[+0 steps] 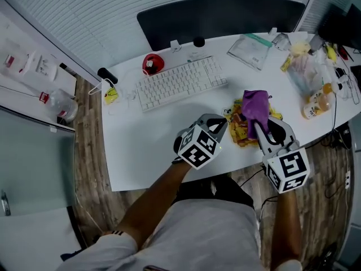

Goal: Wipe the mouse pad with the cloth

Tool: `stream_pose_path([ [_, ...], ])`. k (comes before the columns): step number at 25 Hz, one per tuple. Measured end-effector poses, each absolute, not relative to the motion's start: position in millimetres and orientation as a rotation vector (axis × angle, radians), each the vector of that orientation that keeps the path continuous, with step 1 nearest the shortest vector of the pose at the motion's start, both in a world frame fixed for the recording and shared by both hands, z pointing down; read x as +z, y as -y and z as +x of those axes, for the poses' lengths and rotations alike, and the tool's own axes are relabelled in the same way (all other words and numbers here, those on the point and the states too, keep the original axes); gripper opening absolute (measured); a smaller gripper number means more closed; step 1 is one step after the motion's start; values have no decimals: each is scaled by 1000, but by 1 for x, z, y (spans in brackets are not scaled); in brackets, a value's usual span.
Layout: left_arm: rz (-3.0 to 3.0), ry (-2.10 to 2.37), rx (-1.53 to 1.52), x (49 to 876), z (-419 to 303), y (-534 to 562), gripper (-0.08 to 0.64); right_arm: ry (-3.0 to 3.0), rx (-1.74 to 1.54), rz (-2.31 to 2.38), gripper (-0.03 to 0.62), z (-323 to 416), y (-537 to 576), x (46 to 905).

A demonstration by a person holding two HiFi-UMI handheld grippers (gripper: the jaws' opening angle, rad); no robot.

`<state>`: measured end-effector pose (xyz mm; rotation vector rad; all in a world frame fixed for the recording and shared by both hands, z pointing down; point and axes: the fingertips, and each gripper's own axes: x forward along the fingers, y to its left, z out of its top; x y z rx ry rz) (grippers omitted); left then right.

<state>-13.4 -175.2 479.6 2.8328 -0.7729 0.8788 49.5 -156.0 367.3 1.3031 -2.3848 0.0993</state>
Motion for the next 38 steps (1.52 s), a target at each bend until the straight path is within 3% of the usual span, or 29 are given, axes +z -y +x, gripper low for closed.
stream_pose_path([
  [17,2704,707,1263,537,-1,187,15,2185,199,952,69,14,201,456],
  [30,2665,708,1378,545,2,192,14,2021,197,694,69,8,206,516],
  [38,2638,712,1366,546,2,193,14,1965,187,708,69,42,222,521],
])
